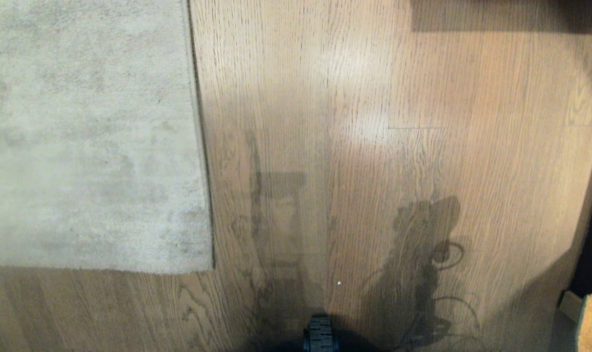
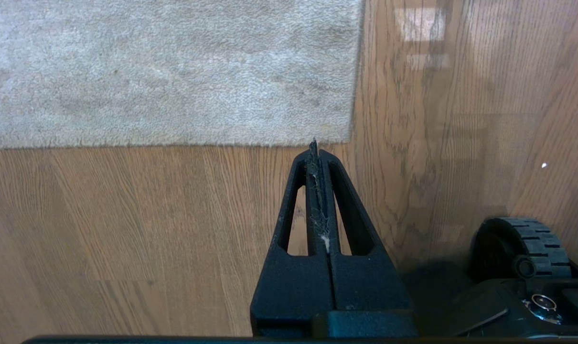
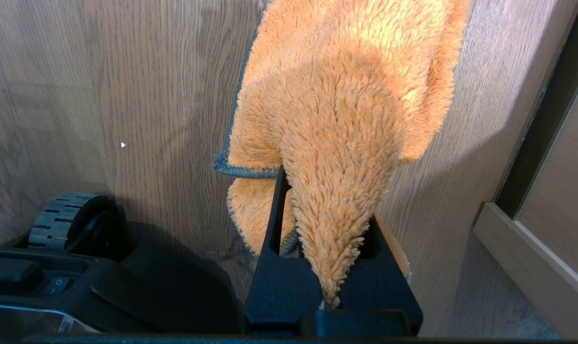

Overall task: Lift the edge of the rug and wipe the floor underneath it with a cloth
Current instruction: Lift up the carpet

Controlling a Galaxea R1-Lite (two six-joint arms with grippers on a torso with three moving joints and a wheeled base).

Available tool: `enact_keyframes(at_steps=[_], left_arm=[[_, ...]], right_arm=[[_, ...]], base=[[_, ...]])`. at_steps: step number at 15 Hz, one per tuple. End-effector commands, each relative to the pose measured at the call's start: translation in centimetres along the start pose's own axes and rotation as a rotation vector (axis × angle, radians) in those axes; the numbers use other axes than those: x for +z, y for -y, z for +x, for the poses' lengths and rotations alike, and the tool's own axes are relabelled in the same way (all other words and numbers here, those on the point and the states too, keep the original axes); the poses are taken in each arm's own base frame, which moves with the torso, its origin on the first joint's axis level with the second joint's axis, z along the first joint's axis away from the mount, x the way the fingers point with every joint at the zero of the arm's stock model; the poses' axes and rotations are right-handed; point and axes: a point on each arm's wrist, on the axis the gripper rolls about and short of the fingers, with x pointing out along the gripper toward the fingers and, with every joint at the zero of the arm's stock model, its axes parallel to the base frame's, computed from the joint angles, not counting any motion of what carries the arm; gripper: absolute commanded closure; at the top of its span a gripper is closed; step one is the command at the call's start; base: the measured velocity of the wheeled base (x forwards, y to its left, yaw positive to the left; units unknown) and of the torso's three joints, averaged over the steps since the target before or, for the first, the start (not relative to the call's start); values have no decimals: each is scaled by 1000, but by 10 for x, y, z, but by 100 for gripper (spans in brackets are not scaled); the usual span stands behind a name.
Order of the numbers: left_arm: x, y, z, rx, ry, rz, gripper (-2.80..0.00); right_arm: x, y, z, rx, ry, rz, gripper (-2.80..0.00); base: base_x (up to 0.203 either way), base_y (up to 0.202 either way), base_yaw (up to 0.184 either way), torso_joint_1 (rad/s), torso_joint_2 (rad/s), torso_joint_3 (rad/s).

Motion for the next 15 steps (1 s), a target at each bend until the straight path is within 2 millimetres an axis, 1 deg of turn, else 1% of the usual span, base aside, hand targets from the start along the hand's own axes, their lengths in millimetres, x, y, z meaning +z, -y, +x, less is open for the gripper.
enact_keyframes(at_steps=[1, 11, 15], left_arm=[[0, 0, 0, 0, 0, 0, 0], [0, 0, 0, 0, 2, 0, 0], [2, 0, 4, -2, -71, 2, 0]], right_arm=[[0, 0, 0, 1, -2, -2, 0], [0, 0, 0, 1, -2, 0, 0], [0, 0, 0, 1, -3, -1, 0]], base=[[0, 0, 0, 0, 0, 0], [0, 0, 0, 0, 0, 0], [0, 0, 0, 0, 0, 0]])
